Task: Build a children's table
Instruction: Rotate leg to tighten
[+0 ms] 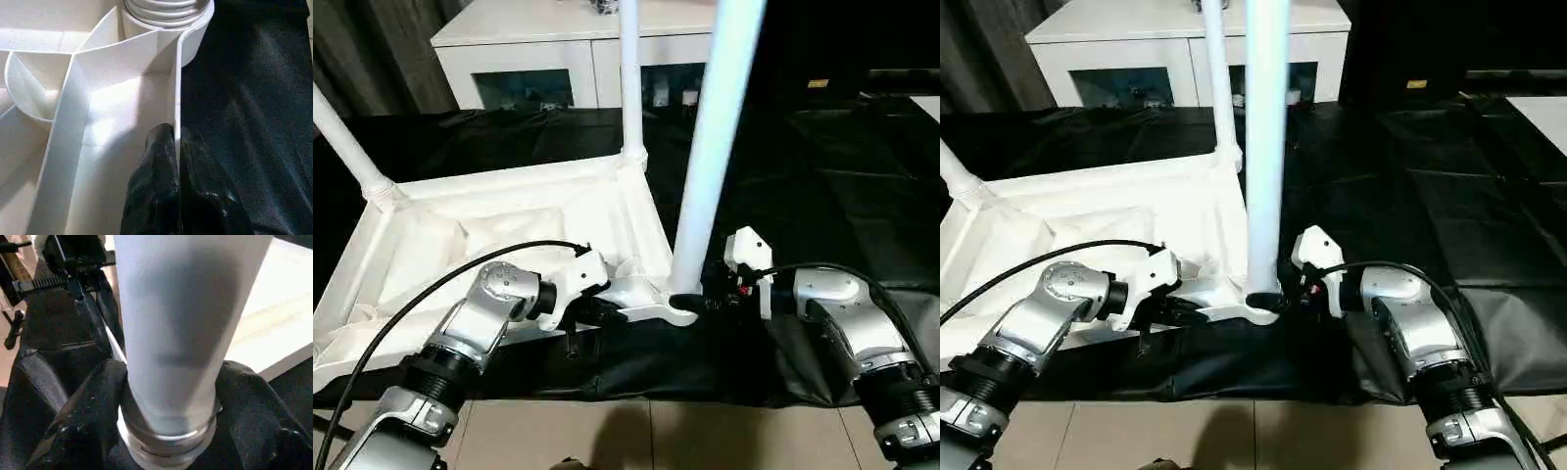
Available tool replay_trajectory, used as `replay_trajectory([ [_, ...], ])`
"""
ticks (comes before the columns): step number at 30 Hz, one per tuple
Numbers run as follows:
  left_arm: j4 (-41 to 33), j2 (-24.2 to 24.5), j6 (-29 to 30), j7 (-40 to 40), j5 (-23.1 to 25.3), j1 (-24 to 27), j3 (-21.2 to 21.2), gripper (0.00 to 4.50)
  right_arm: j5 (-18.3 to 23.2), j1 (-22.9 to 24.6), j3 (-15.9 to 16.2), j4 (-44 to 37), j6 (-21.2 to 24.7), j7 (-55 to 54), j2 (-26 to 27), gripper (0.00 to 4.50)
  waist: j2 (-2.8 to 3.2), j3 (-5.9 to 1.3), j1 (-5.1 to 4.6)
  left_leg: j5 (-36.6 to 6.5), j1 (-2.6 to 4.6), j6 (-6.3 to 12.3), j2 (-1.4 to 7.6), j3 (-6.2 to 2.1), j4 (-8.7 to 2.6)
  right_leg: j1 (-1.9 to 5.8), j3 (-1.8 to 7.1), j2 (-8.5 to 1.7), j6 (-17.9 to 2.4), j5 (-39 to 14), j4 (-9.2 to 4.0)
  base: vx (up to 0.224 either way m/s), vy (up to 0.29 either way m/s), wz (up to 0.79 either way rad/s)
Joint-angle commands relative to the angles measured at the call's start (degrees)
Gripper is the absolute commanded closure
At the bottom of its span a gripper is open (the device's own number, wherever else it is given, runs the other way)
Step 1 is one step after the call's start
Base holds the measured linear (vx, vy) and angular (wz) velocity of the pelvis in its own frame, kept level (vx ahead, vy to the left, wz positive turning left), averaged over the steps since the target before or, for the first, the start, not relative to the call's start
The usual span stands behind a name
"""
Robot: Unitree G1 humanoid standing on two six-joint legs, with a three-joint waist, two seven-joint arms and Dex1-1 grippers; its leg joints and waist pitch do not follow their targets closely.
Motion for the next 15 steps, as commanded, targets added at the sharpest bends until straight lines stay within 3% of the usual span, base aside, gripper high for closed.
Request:
replay_trajectory([
  [1, -1.80, -0.75, -1.39, -0.75, -1.64, -0.24, 0.04, 4.50, -1.44, -0.59, 1.02, 0.88, -0.11, -0.55, 0.27, 1.00, -1.74, -4.39, -0.14, -3.15, 0.81, 7.77, 2.03, -0.52, -2.97, 2.96, 2.34, -3.49, -14.86, -0.29, -3.53, 0.000, 0.000, 0.00],
  [7, -1.60, -0.78, -1.60, -0.54, -1.59, -0.35, 0.09, 4.50, -2.15, -0.98, 1.35, 2.17, -0.26, -0.98, 0.43, 1.00, -1.84, -4.45, -0.10, -3.04, 0.85, 7.84, 2.06, -0.51, -2.90, 2.96, 2.36, -3.49, -14.96, -0.07, -3.45, 0.000, 0.000, 0.00],
  [15, -1.43, -0.57, -1.68, -0.56, -1.75, -0.30, 0.38, 4.50, 0.15, -1.33, -0.34, 2.77, 1.28, -0.83, 1.88, 1.71, -1.74, -4.42, -0.14, -3.48, 0.83, 7.69, 2.08, -0.55, -2.91, 2.95, 2.33, -3.49, -14.99, -0.63, -3.46, 0.000, 0.000, 0.00],
])
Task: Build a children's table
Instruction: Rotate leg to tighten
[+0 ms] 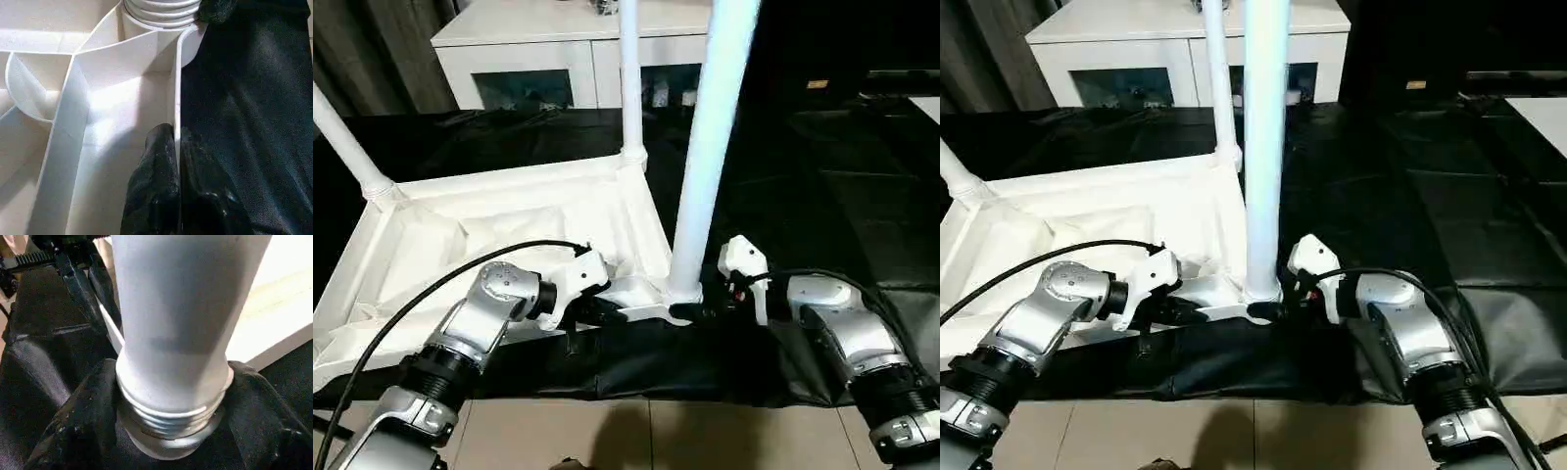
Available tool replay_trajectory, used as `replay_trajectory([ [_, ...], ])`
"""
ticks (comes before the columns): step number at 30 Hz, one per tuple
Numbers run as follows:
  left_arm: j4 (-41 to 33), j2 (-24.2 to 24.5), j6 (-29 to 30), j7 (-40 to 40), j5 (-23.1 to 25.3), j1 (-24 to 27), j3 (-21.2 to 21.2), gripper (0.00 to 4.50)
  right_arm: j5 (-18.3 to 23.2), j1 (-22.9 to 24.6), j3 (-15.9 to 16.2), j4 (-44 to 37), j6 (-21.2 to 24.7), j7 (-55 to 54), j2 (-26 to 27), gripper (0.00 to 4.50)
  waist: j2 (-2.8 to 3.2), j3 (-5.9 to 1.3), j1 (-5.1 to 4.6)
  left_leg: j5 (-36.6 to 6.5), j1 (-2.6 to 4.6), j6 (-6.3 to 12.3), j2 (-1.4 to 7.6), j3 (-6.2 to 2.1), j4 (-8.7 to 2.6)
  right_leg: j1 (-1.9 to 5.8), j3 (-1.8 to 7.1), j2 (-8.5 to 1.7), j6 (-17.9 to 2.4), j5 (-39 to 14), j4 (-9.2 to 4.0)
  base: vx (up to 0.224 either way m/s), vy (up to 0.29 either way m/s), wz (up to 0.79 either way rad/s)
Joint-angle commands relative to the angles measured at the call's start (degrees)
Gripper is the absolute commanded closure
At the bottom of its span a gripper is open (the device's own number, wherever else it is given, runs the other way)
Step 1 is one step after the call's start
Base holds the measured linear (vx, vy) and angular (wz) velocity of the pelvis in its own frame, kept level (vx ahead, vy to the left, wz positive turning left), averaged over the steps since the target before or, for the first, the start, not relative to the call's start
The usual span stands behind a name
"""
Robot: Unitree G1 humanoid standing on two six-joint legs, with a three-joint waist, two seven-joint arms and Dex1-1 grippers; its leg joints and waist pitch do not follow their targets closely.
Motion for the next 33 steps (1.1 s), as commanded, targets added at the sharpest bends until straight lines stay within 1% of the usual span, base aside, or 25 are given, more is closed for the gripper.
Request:
replay_trajectory([
  [1, -1.43, -0.67, -1.54, -0.82, -1.83, -0.28, 0.41, 4.50, 1.41, -1.31, -0.98, -0.25, 0.86, 0.12, 0.95, 1.71, -1.60, -4.37, -0.10, -3.60, 0.82, 7.66, 2.06, -0.52, -3.03, 2.94, 2.32, -3.46, -15.03, -0.66, -3.59, 0.000, 0.000, 0.00],
  [3, -1.41, -0.67, -1.51, -0.87, -1.85, -0.28, 0.41, 4.50, 1.64, -1.31, -1.08, -0.23, 0.98, 0.28, 1.03, 1.75, -1.59, -4.34, -0.13, -3.92, 0.81, 7.43, 2.09, -0.55, -3.05, 2.94, 2.33, -3.47, -15.06, -0.80, -3.59, 0.000, 0.000, 0.00],
  [7, -1.65, -0.99, -1.18, -0.64, -2.01, -0.06, 0.40, 4.50, 3.53, -0.42, -1.73, 0.10, 1.87, 1.72, 1.72, 1.78, -1.68, -4.30, -0.11, -4.69, 0.82, 6.91, 2.05, -0.53, -3.08, 2.99, 2.38, -3.53, -14.96, -1.78, -3.67, 0.000, 0.000, 0.00],
  [10, -1.06, -1.56, -0.98, 0.49, -1.57, -0.19, 0.33, 4.50, 3.81, -0.28, -2.27, 1.07, 1.65, 0.68, 2.73, 1.78, -1.59, -4.27, -0.16, -5.28, 0.87, 6.62, 2.10, -0.56, -3.12, 2.89, 2.37, -3.51, -14.96, -2.38, -3.74, 0.000, 0.000, 0.00],
  [12, -0.20, -2.17, -0.74, 2.00, -0.92, -0.49, 0.31, 4.50, 3.77, -0.26, -2.72, 1.86, 1.26, -0.77, 3.60, 1.78, -1.62, -4.15, -0.24, -5.90, 0.86, 6.22, 2.06, -0.58, -3.22, 2.87, 2.38, -3.52, -14.89, -3.20, -3.85, 0.000, 0.000, 0.00],
  [13, 1.39, -3.36, -0.87, 4.45, -0.16, -1.05, 0.46, 4.50, 3.48, -0.21, -3.26, 3.06, 0.50, -3.30, 4.95, 1.78, -1.58, -4.17, -0.25, -6.13, 0.88, 6.00, 2.08, -0.58, -3.21, 2.85, 2.40, -3.55, -14.82, -3.56, -3.85, 0.000, 0.000, 0.00],
  [14, 2.11, -3.93, -0.89, 5.50, 0.09, -1.31, 0.59, 4.50, 3.22, -0.22, -3.50, 3.61, 0.07, -4.62, 5.57, 1.78, -1.63, -3.99, -0.41, -6.93, 0.90, 5.56, 1.99, -0.52, -3.30, 2.75, 2.46, -3.54, -14.61, -4.87, -4.14, 0.000, 0.000, 0.00],
  [15, 4.36, -5.68, -0.83, 8.88, 0.99, -2.28, 0.83, 4.50, 2.40, -0.24, -4.08, 4.89, -0.31, -8.90, 7.43, 1.78, -1.54, -3.98, -0.47, -7.36, 0.97, 4.75, 1.96, -0.58, -3.38, 2.78, 2.51, -3.57, -14.28, -5.88, -4.23, 0.000, 0.000, 0.00],
  [16, 6.09, -7.16, -0.29, 11.44, 1.56, -3.07, 1.02, 4.50, 1.54, -0.19, -4.31, 5.59, -0.55, -12.39, 8.92, 1.78, -1.65, -3.89, -0.57, -8.63, 1.02, 3.89, 1.87, -0.67, -3.54, 2.89, 2.48, -3.62, -13.94, -7.40, -4.41, 0.000, 0.000, 0.00],
  [17, 8.84, -9.49, 0.31, 15.53, 2.58, -4.40, 1.16, 4.50, 0.25, -0.17, -4.77, 6.48, -0.50, -18.11, 11.44, 1.78, -1.55, -3.65, -0.98, -9.17, 1.19, 3.04, 1.80, -0.54, -3.67, 2.52, 2.57, -3.43, -13.47, -8.76, -4.72, 0.000, 0.000, 0.00],
  [18, 10.44, -10.88, 0.66, 17.97, 3.21, -5.20, 1.19, 4.50, -0.42, -0.18, -5.05, 6.84, -0.16, -21.49, 13.01, 1.78, -1.54, -3.62, -0.92, -10.06, 1.31, 2.59, 1.80, -0.69, -3.81, 2.65, 2.54, -3.64, -13.14, -10.20, -4.89, 0.000, 0.000, 0.00],
  [19, 12.03, -12.44, 1.58, 20.20, 3.55, -6.02, 1.28, 4.50, -1.68, -0.42, -5.48, 7.39, -0.19, -26.13, 14.82, 1.78, -1.55, -3.68, -1.11, -10.83, 1.30, 1.85, 1.73, -0.77, -3.86, 2.84, 2.51, -3.73, -12.60, -11.82, -4.95, 0.000, 0.000, 0.00],
  [20, 13.45, -13.74, 2.21, 22.06, 3.83, -6.71, 1.35, 4.50, -2.66, -0.74, -5.84, 7.95, -0.14, -29.92, 16.32, 1.78, -1.55, -3.53, -1.25, -11.34, 1.37, 1.58, 1.77, -0.73, -4.01, 2.70, 2.59, -3.69, -12.37, -12.50, -5.14, 0.000, 0.000, 0.00],
  [21, 14.26, -14.49, 2.64, 23.09, 3.95, -7.09, 1.40, 4.50, -3.27, -0.96, -6.04, 8.30, -0.16, -32.14, 17.18, 1.78, -1.58, -3.45, -1.59, -12.84, 1.49, 1.08, 1.63, -0.86, -4.17, 2.73, 2.52, -3.70, -11.85, -14.56, -5.34, 0.000, 0.000, 0.00],
  [22, 14.96, -15.05, 2.91, 23.87, 4.12, -7.39, 1.34, 4.50, -3.80, -1.22, -6.20, 8.71, -0.18, -34.10, 17.91, 1.78, -1.65, -3.46, -1.78, -13.31, 1.47, 1.07, 1.59, -0.85, -4.19, 2.78, 2.55, -3.72, -11.53, -15.27, -5.51, 0.000, 0.000, 0.00],
  [24, 16.91, -16.48, 3.78, 26.39, 4.71, -8.19, 1.23, 4.50, -5.32, -2.15, -6.54, 10.07, -0.08, -39.57, 19.71, 1.79, -1.33, -3.46, -2.19, -14.20, 1.44, 1.05, 1.57, -0.98, -4.34, 2.74, 2.52, -3.70, -11.06, -15.83, -5.69, 0.000, 0.000, 0.00],
  [25, 17.52, -16.85, 3.86, 27.14, 4.94, -8.42, 1.28, 4.50, -5.66, -2.43, -6.58, 10.50, -0.10, -40.82, 20.13, 1.80, -1.27, -3.44, -2.34, -14.99, 1.58, 0.95, 1.57, -0.98, -4.42, 2.62, 2.50, -3.69, -11.11, -16.34, -5.73, 0.000, 0.000, 0.00],
  [26, 19.82, -18.17, 4.43, 29.82, 5.91, -9.33, 1.34, 4.50, -6.94, -3.53, -6.36, 12.06, -0.30, -44.69, 21.76, 1.80, -1.07, -3.31, -2.63, -16.48, 1.72, 0.61, 1.54, -1.05, -4.57, 2.58, 2.46, -3.69, -10.78, -17.56, -6.03, 0.000, 0.000, 0.00],
  [27, 21.00, -18.75, 4.64, 31.01, 6.54, -9.84, 1.16, 4.50, -9.39, -4.38, -4.39, 12.88, -1.39, -45.71, 21.82, 1.80, -1.02, -3.26, -2.79, -17.01, 1.77, 0.40, 1.55, -1.17, -4.74, 2.70, 2.40, -3.70, -10.70, -17.90, -6.07, 0.000, 0.000, 0.00],
  [28, 22.46, -19.37, 4.55, 31.83, 7.13, -10.47, 1.19, 4.50, -10.91, -5.04, -3.12, 13.54, -2.72, -45.56, 22.24, 1.80, -1.11, -3.19, -3.17, -18.44, 1.80, 0.01, 1.36, -1.25, -4.86, 2.90, 2.22, -3.63, -10.36, -19.24, -6.28, 0.000, 0.000, 0.00],
  [29, 23.52, -19.78, 4.45, 31.91, 7.27, -10.94, 1.39, 4.50, -9.24, -5.16, -3.92, 13.30, -3.57, -43.36, 23.35, 1.80, -1.14, -3.33, -3.14, -18.87, 1.98, 0.24, 1.32, -1.25, -4.81, 2.94, 2.28, -3.72, -10.21, -19.41, -6.42, 0.000, 0.000, 0.00],
  [30, 23.98, -19.92, 4.26, 31.95, 7.23, -11.20, 1.69, 4.50, -7.80, -4.87, -4.94, 12.41, -4.11, -42.11, 23.95, 1.45, -1.40, -3.36, -3.09, -18.63, 2.07, 1.02, 1.27, -1.15, -4.80, 2.84, 2.43, -3.79, -10.18, -18.81, -6.60, 0.000, 0.000, 0.00],
  [31, 23.98, -19.92, 4.26, 31.95, 7.23, -11.20, 1.69, 4.50, -7.80, -4.87, -4.94, 12.41, -4.11, -42.11, 23.95, 1.24, -1.48, -3.32, -3.06, -18.47, 2.09, 1.47, 1.25, -1.14, -4.85, 2.89, 2.44, -3.85, -10.24, -18.59, -6.65, 0.000, 0.000, 0.00],
  [32, 23.87, -19.68, 3.90, 31.48, 6.66, -11.32, 2.29, 4.50, -6.95, -4.34, -5.15, 10.74, -4.81, -40.03, 23.56, 1.10, -1.58, -3.56, -2.89, -16.58, 1.98, 2.78, 1.28, -1.18, -4.92, 3.10, 2.42, -4.06, -10.65, -16.92, -6.51, 0.000, 0.000, 0.00],
  [33, 23.46, -19.20, 3.22, 30.67, 6.39, -11.15, 2.30, 4.50, -6.39, -4.14, -5.25, 10.01, -4.61, -39.11, 22.96, 1.10, -1.49, -3.53, -2.90, -16.34, 1.95, 3.18, 1.36, -1.17, -4.94, 3.02, 2.43, -4.07, -10.92, -16.34, -6.49, 0.000, 0.000, 0.00],
])
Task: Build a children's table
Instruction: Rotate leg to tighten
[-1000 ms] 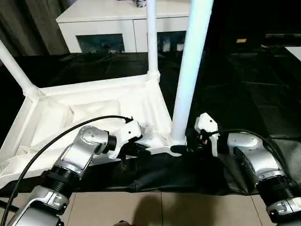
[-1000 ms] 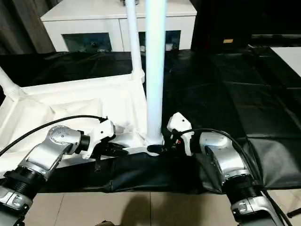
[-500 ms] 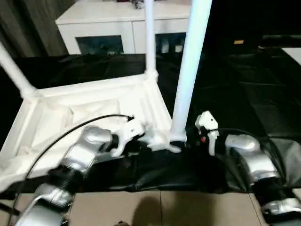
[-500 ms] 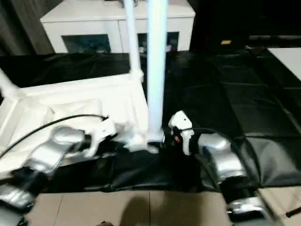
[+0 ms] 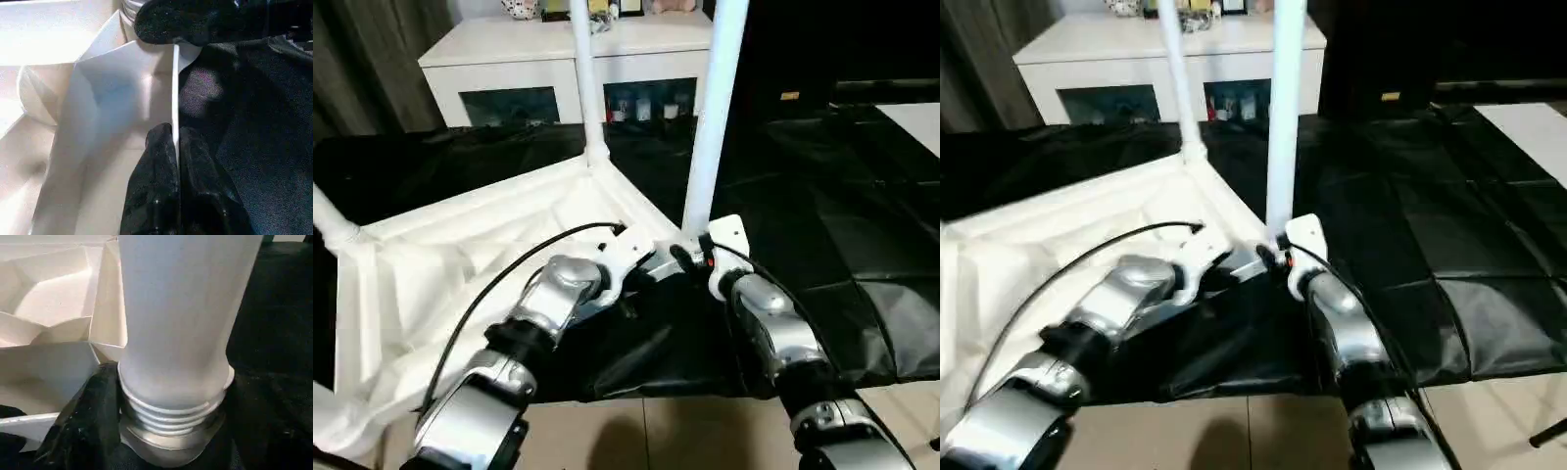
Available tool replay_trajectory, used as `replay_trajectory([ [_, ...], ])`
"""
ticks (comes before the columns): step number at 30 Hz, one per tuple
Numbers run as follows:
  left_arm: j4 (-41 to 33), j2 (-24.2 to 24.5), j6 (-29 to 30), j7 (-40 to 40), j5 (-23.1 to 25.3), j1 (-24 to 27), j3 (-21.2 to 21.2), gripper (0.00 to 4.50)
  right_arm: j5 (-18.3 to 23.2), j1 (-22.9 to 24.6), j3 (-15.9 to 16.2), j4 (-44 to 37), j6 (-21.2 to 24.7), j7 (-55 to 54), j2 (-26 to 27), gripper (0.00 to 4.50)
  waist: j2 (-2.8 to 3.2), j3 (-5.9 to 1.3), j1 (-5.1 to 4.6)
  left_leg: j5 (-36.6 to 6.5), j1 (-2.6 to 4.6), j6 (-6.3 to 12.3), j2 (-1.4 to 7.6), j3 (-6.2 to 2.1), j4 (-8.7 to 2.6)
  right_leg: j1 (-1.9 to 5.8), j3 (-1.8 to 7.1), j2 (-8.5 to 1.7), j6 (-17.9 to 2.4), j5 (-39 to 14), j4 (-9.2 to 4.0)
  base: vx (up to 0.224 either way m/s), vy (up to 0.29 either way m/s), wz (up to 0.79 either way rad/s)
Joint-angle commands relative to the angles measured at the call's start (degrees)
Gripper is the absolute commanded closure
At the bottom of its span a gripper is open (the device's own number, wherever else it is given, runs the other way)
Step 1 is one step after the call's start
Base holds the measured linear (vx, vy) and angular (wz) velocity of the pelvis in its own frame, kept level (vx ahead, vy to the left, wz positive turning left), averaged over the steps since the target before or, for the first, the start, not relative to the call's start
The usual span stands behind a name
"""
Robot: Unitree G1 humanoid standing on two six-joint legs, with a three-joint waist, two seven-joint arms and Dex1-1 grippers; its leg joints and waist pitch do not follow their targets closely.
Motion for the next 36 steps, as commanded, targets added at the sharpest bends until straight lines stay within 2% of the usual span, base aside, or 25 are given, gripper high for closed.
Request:
replay_trajectory([
  [1, 2.52, -0.95, -0.95, 2.60, -0.01, 0.79, -0.15, 4.50, 2.09, -0.09, 4.33, -4.15, -2.03, 7.63, 3.47, 1.10, -1.60, -2.87, 0.05, -15.98, 0.17, 3.64, 2.38, -1.19, -4.44, 1.78, 2.23, -3.33, -11.28, -15.46, -5.87, 0.000, 0.000, 0.00],
  [2, 1.71, -0.21, -1.67, 1.10, -0.43, 1.22, -0.18, 4.50, 3.06, 0.16, 4.34, -5.18, -1.48, 9.64, 2.57, 0.72, -1.57, -2.89, 0.06, -15.74, 0.04, 4.00, 2.41, -1.29, -4.55, 1.95, 2.11, -3.36, -11.30, -15.20, -5.83, 0.000, 0.000, 0.00],
  [4, 1.29, 0.33, -2.26, -0.24, -0.46, 1.48, -0.27, 4.50, 3.80, 0.24, 4.36, -5.79, -0.79, 11.60, 1.90, 0.65, -1.61, -2.95, 0.00, -15.53, -0.03, 4.27, 2.43, -1.28, -4.51, 2.02, 2.10, -3.30, -11.32, -14.39, -5.76, 0.000, 0.000, 0.00],
  [7, -2.85, 3.96, -4.35, -8.27, -1.00, 3.75, -1.65, 4.50, 4.81, 1.74, 6.58, -9.80, 0.29, 21.80, -3.84, 0.52, -1.82, -2.98, 0.05, -14.76, -0.34, 5.34, 2.45, -1.25, -4.33, 2.36, 2.05, -3.40, -11.44, -13.60, -5.69, 0.000, 0.000, 0.00],
  [9, -7.87, 8.14, -7.16, -16.48, -1.99, 6.50, -3.54, 4.50, 3.15, 3.87, 10.02, -12.65, -3.12, 29.49, -9.78, 0.52, -1.80, -3.02, 0.17, -13.24, -0.55, 6.26, 2.61, -1.19, -4.23, 2.24, 2.04, -3.41, -11.65, -12.54, -5.50, 0.000, 0.000, 0.00],
  [10, -9.64, 9.51, -8.59, -19.23, -2.57, 7.42, -4.14, 4.50, 3.14, 4.43, 10.39, -13.37, -3.71, 31.45, -11.08, 0.52, -1.68, -3.29, 0.39, -11.89, -0.58, 6.52, 2.78, -1.16, -4.02, 2.19, 2.20, -3.65, -11.79, -11.11, -5.32, 0.000, 0.000, 0.00],
  [11, -11.96, 11.00, -8.71, -22.31, -3.64, 8.45, -4.56, 4.50, 3.59, 4.91, 10.37, -14.06, -3.86, 33.32, -12.20, 0.52, -1.46, -3.39, 0.46, -10.48, -0.41, 6.86, 2.97, -1.08, -3.99, 1.97, 2.23, -3.58, -12.82, -8.77, -5.02, 0.000, 0.000, 0.00],
  [12, -13.93, 12.22, -7.87, -24.66, -4.48, 9.22, -4.89, 4.50, 3.98, 5.24, 10.28, -14.56, -3.92, 34.70, -13.08, 0.52, -1.50, -3.34, 0.47, -9.80, -0.44, 7.15, 2.91, -0.97, -3.96, 1.87, 2.18, -3.34, -13.31, -7.53, -4.97, 0.000, 0.000, 0.00],
  [13, -15.82, 13.58, -7.49, -26.55, -4.95, 9.89, -5.28, 4.50, 4.65, 5.55, 10.15, -15.20, -3.63, 36.24, -13.96, 0.52, -1.41, -3.46, 0.57, -9.27, -0.38, 7.16, 3.03, -0.98, -3.91, 1.99, 2.19, -3.37, -13.94, -5.98, -4.64, 0.000, 0.000, 0.00],
  [14, -18.21, 15.49, -6.91, -28.56, -5.32, 10.72, -5.64, 4.50, 5.54, 5.98, 9.92, -16.31, -3.19, 38.40, -15.26, 0.52, -1.06, -3.63, 0.99, -7.86, -0.17, 7.94, 3.27, -0.92, -3.81, 1.66, 2.03, -3.01, -15.68, -1.65, -4.07, 0.000, 0.000, 0.00],
  [16, -20.03, 17.01, -6.75, -30.46, -5.80, 11.41, -5.80, 4.50, 6.07, 6.27, 9.71, -17.24, -2.98, 40.23, -16.31, 0.52, -0.85, -4.01, 1.69, -5.58, 0.07, 8.76, 3.48, -0.88, -3.46, 1.39, 2.03, -2.86, -16.37, 2.90, -3.49, 0.000, 0.000, 0.00],
  [17, -21.04, 17.68, -6.59, -31.48, -6.08, 11.82, -5.78, 4.50, 6.42, 6.45, 9.74, -17.86, -2.78, 41.35, -16.89, 0.52, -0.95, -4.02, 1.74, -4.88, -0.06, 9.13, 3.48, -0.88, -3.34, 1.39, 2.04, -2.90, -16.62, 4.33, -3.33, 0.000, 0.000, 0.00],
  [18, -21.71, 18.07, -6.31, -32.02, -6.34, 12.07, -5.60, 4.50, 6.82, 6.58, 9.76, -18.32, -2.47, 42.31, -17.33, 0.52, -0.94, -3.92, 1.71, -4.26, -0.57, 9.51, 3.30, -0.96, -3.32, 1.63, 1.84, -2.88, -16.74, 5.11, -3.04, 0.000, 0.000, 0.00],
  [21, -23.34, 19.05, -5.71, -33.24, -7.08, 12.56, -5.02, 4.50, 8.73, 6.82, 10.57, -19.26, -1.49, 46.66, -19.13, 0.52, -0.88, -3.79, 1.70, -6.95, -0.48, 8.97, 3.37, -0.88, -3.37, 1.39, 1.87, -3.03, -16.63, 2.52, -3.32, 0.000, 0.000, 0.00],
  [22, -23.49, 19.11, -5.50, -33.32, -7.16, 12.51, -4.96, 4.50, 8.65, 6.86, 10.84, -19.34, -1.46, 47.49, -19.45, 0.52, -1.11, -3.61, 1.69, -8.38, -0.46, 8.52, 3.41, -0.82, -3.49, 1.34, 1.92, -3.09, -16.54, 1.05, -3.55, 0.000, 0.000, 0.00],
  [25, -23.89, 19.23, -4.97, -33.14, -7.46, 12.46, -4.87, 4.50, 8.38, 6.89, 11.10, -19.29, -1.46, 48.62, -19.87, 0.52, -1.24, -3.41, 1.69, -10.49, -0.51, 6.99, 3.33, -0.82, -3.71, 1.34, 2.04, -3.22, -16.00, -2.43, -3.82, 0.000, 0.000, 0.00],
  [26, -23.76, 19.13, -4.93, -32.87, -7.48, 12.37, -4.77, 4.50, 8.28, 6.88, 11.15, -19.20, -1.47, 48.76, -19.94, 0.52, -1.28, -3.44, 1.68, -10.43, -0.49, 6.81, 3.29, -0.80, -3.67, 1.34, 2.08, -3.22, -15.86, -2.60, -3.84, 0.000, 0.000, 0.00],
  [27, -23.74, 19.09, -4.92, -32.72, -7.34, 12.34, -4.77, 4.50, 8.24, 6.75, 11.13, -18.93, -1.42, 48.70, -19.86, 0.81, -1.34, -3.39, 1.66, -10.34, -0.56, 6.65, 3.27, -0.82, -3.71, 1.38, 2.12, -3.28, -15.71, -2.96, -3.88, 0.000, 0.000, 0.00],
  [28, -23.79, 18.99, -4.82, -32.38, -7.25, 12.36, -4.67, 4.50, 8.32, 6.61, 11.07, -18.80, -1.13, 48.67, -19.77, 0.81, -1.48, -3.43, 1.63, -10.04, -0.60, 6.63, 3.23, -0.82, -3.67, 1.42, 2.14, -3.29, -15.58, -2.89, -3.87, 0.000, 0.000, 0.00],
  [31, -24.13, 18.93, -4.50, -32.01, -7.29, 12.53, -4.60, 4.50, 9.01, 6.42, 10.90, -18.77, 0.00, 48.93, -19.45, 1.06, -1.35, -3.57, 1.66, -8.44, -0.60, 7.02, 3.22, -0.84, -3.51, 1.41, 2.11, -3.21, -15.66, -1.30, -3.65, 0.000, 0.000, 0.00],
  [32, -24.20, 18.90, -4.44, -31.93, -7.26, 12.63, -4.63, 4.50, 9.17, 6.47, 10.86, -18.78, 0.17, 49.02, -19.40, 1.28, -1.39, -3.59, 1.68, -8.13, -0.61, 7.16, 3.20, -0.82, -3.47, 1.42, 2.12, -3.22, -15.76, -0.76, -3.63, 0.000, 0.000, 0.00],
  [36, -23.93, 18.78, -4.30, -31.61, -7.28, 12.83, -4.65, 4.50, 9.93, 6.62, 10.19, -18.32, 0.91, 48.56, -18.69, 1.51, -1.38, -3.60, 1.71, -7.85, -0.73, 7.60, 3.13, -0.84, -3.38, 1.49, 2.03, -3.25, -15.81, -0.40, -3.58, 0.000, 0.000, 0.00],
])
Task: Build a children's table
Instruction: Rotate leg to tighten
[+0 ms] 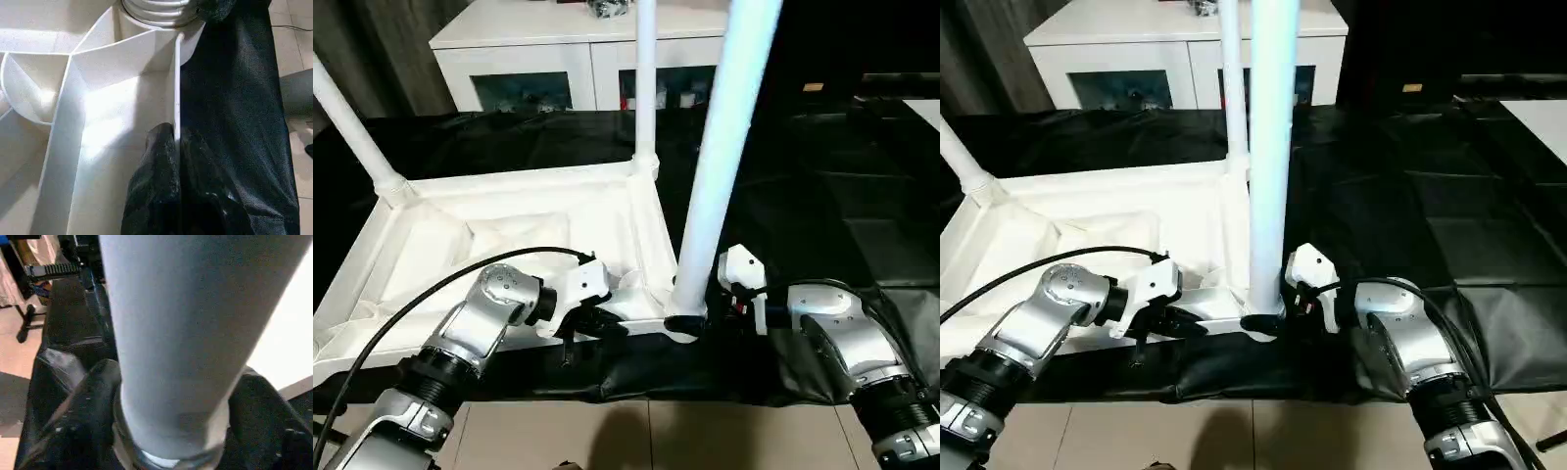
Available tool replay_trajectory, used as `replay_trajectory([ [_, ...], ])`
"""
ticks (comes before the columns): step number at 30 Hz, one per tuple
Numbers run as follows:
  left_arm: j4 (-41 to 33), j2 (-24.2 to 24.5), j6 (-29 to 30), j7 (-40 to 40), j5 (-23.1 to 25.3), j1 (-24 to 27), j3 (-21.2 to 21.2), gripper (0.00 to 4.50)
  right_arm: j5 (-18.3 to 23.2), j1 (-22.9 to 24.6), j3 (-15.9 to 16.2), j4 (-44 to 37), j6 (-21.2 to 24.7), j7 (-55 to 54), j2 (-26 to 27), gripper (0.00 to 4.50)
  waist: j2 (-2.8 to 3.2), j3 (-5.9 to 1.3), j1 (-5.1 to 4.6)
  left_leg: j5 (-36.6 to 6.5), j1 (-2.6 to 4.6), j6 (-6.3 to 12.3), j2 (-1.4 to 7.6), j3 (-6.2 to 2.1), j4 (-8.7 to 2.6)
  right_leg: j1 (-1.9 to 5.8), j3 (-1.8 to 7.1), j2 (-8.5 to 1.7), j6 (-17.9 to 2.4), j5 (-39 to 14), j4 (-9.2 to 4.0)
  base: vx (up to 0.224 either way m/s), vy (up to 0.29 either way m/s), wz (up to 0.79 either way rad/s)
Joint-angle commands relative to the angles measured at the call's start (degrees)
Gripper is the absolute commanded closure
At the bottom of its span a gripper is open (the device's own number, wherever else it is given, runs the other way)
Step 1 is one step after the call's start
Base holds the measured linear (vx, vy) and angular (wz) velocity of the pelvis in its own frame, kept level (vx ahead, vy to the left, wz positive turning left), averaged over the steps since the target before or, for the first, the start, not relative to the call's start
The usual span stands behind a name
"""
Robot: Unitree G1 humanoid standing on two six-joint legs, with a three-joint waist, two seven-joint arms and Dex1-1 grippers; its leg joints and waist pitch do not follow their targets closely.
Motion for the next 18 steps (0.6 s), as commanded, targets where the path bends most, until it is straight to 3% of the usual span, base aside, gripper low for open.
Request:
replay_trajectory([
  [1, -1.47, -0.40, 0.11, -0.33, -1.03, 0.20, -0.30, 4.50, 1.01, -0.18, -0.25, -0.41, 0.54, -0.31, 0.60, 1.63, -0.77, -3.75, 0.11, -8.11, 1.19, 6.68, 2.95, -0.88, -3.81, 2.83, 2.26, -3.21, -16.06, -0.88, -3.70, 0.000, 0.000, 0.00],
  [5, -0.07, -1.19, -0.08, 1.41, -0.36, -0.14, -0.17, 4.50, 1.59, -0.04, -1.32, 0.18, 1.77, -2.35, 1.72, 1.79, -0.99, -3.73, -0.07, -8.69, 1.18, 6.17, 2.94, -0.86, -3.86, 2.86, 2.31, -3.15, -16.07, -1.19, -3.74, 0.000, 0.000, 0.00],
  [7, 2.93, -3.76, 0.30, 6.11, 0.50, -1.31, 0.75, 4.50, -0.05, -0.34, -2.67, 2.15, 3.52, -10.83, 5.24, 1.81, -0.89, -3.66, -0.18, -8.67, 1.19, 5.81, 2.89, -0.93, -3.95, 2.74, 2.29, -3.11, -16.00, -1.65, -3.82, 0.000, 0.000, 0.00],
  [8, 5.33, -5.65, 0.71, 9.95, 1.61, -2.39, 0.98, 4.50, -1.41, -0.56, -3.54, 3.35, 4.82, -17.13, 7.80, 1.82, -0.91, -3.60, -0.50, -9.84, 1.32, 4.50, 2.74, -0.93, -4.11, 2.72, 2.34, -3.12, -15.56, -3.78, -4.09, 0.000, 0.000, 0.00],
  [9, 6.20, -6.29, 0.77, 11.49, 2.14, -2.82, 1.02, 4.50, -1.73, -0.62, -3.91, 3.64, 5.21, -19.26, 8.73, 1.82, -0.91, -3.60, -0.50, -9.84, 1.32, 4.50, 2.74, -0.93, -4.11, 2.72, 2.34, -3.12, -15.56, -3.78, -4.09, 0.000, 0.000, 0.00],
  [11, 7.43, -7.20, 0.80, 13.70, 2.91, -3.44, 1.07, 4.50, -2.18, -0.70, -4.45, 4.00, 5.75, -22.28, 10.04, 1.82, -1.02, -3.48, -0.70, -11.87, 1.37, 2.57, 2.68, -1.07, -4.45, 2.87, 2.36, -3.26, -14.28, -7.95, -4.47, 0.000, 0.000, 0.00],
  [12, 10.77, -11.07, 3.20, 21.17, 3.24, -5.78, 2.93, 4.50, -2.61, -1.69, -7.36, 5.91, 8.19, -32.85, 14.39, 1.83, -0.88, -3.12, -0.95, -13.30, 1.52, 1.92, 2.71, -1.02, -4.73, 2.53, 2.46, -3.11, -13.84, -9.68, -4.76, 0.000, 0.000, 0.00],
  [13, 10.88, -11.21, 3.28, 21.40, 3.22, -5.86, 3.00, 4.50, -2.63, -1.73, -7.45, 5.98, 8.26, -33.19, 14.52, 1.83, -0.84, -2.94, -1.10, -14.79, 1.63, 1.32, 2.60, -0.96, -4.83, 2.37, 2.47, -3.02, -13.52, -11.52, -4.96, 0.000, 0.000, 0.00],
  [14, 14.03, -14.46, 4.53, 27.81, 3.65, -8.07, 4.25, 4.50, -3.57, -2.66, -9.38, 8.03, 9.16, -41.58, 17.69, 1.83, -1.04, -2.93, -1.34, -17.59, 1.94, -0.23, 2.51, -1.18, -5.07, 2.57, 2.47, -3.26, -12.42, -15.70, -5.38, 0.000, 0.000, 0.00],
  [15, 14.11, -14.52, 4.54, 27.94, 3.67, -8.12, 4.27, 4.50, -3.60, -2.68, -9.41, 8.07, 9.16, -41.74, 17.75, 1.83, -0.94, -2.72, -1.51, -18.44, 2.01, -0.66, 2.51, -1.16, -5.18, 2.34, 2.54, -3.24, -11.99, -16.97, -5.56, 0.000, 0.000, 0.00],
  [17, 19.62, -18.01, 4.14, 36.19, 5.81, -11.43, 4.56, 4.50, -5.71, -4.33, -11.37, 11.46, 8.06, -53.17, 21.76, 1.83, -0.60, -2.91, -1.86, -19.62, 2.51, -1.85, 2.38, -1.29, -5.22, 2.09, 2.64, -3.26, -11.20, -18.01, -5.94, 0.000, 0.000, 0.00],
  [18, 19.94, -18.18, 4.06, 36.64, 5.91, -11.61, 4.62, 4.50, -5.91, -4.46, -11.25, 11.63, 7.85, -53.42, 21.91, 1.83, -0.72, -3.10, -1.88, -18.88, 2.39, -1.80, 2.36, -1.38, -5.29, 2.34, 2.63, -3.24, -11.04, -16.17, -5.93, 0.000, 0.000, 0.00],
])
